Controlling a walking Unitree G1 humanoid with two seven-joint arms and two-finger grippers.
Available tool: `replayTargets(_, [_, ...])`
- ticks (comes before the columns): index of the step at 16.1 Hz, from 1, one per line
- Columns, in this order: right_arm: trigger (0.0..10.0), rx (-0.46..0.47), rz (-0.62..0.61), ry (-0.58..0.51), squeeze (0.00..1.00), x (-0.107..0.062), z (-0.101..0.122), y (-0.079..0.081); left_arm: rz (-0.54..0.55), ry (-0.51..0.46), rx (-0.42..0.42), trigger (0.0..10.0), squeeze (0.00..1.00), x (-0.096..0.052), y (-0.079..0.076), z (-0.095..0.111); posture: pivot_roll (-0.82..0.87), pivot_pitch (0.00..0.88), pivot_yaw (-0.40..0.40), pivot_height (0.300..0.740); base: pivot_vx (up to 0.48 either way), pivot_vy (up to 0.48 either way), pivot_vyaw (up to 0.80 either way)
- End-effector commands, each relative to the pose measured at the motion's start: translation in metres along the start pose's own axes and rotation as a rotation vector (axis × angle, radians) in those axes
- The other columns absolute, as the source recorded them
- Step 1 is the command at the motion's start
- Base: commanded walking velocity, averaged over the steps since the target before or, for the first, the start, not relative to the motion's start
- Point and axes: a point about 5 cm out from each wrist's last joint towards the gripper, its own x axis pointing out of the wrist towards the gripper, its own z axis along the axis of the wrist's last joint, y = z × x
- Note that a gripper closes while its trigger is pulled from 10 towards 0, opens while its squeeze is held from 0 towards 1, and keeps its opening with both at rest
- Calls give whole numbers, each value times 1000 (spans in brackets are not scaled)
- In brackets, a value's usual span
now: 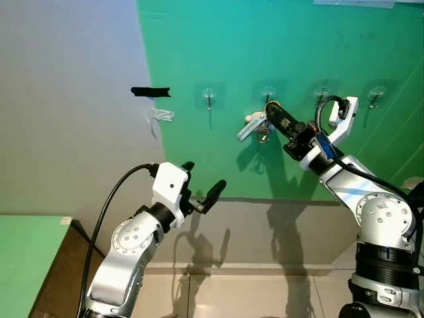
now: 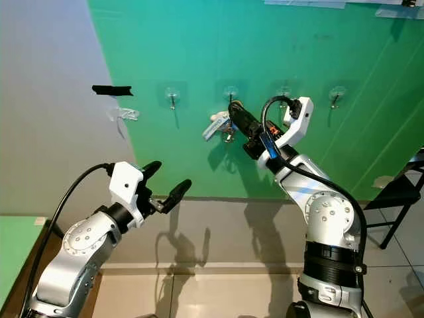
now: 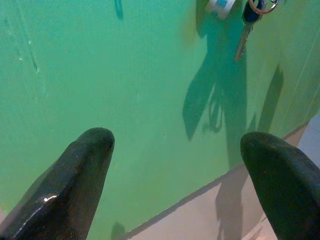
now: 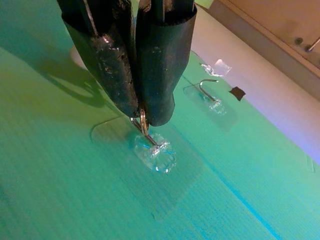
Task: Hang keys on a hook
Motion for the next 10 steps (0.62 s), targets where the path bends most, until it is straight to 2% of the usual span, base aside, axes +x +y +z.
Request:
replayTargets(1, [0, 6, -32, -32, 0, -1, 7, -3, 5, 5, 0, 10000, 0, 1, 1, 1, -79, 0, 26, 740, 0, 0, 0])
replayTargets(6, [0, 49, -51, 10, 0, 0, 0, -4, 11, 9, -9, 10000, 0, 1, 2, 0, -77, 0, 22, 740, 0, 0, 0])
replayTargets(10, [0, 50, -50, 116, 0, -1, -18, -2, 13, 11, -10, 10000, 0, 1, 2, 0, -77, 0, 23, 740, 0, 0, 0])
